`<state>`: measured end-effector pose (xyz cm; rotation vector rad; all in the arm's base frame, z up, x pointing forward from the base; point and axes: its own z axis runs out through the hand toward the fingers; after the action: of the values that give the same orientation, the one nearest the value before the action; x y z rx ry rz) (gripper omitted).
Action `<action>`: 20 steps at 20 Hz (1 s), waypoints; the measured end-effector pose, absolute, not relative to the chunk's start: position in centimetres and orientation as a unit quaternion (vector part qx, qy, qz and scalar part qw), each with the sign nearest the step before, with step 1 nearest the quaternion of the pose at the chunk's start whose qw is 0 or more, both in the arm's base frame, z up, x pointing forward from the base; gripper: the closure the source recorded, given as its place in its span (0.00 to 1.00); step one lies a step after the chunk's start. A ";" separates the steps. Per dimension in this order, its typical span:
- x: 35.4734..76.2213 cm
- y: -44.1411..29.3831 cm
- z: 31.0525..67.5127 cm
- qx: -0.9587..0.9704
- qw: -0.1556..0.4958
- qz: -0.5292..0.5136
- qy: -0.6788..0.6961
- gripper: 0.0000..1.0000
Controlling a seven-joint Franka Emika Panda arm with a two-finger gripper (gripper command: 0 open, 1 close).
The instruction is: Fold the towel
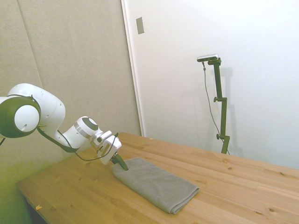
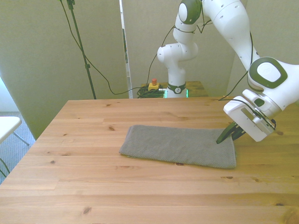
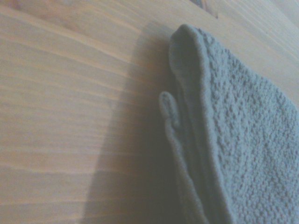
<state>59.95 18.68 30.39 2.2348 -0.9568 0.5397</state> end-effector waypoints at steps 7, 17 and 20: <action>58.6 18.3 34.6 0.876 0.231 0.189 -0.378 1.00; 55.5 4.5 46.1 0.868 0.144 0.188 -0.436 1.00; 55.1 -0.3 47.6 0.859 0.138 0.187 -0.455 1.00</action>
<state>55.07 -0.35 47.60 2.4849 -1.3165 0.5419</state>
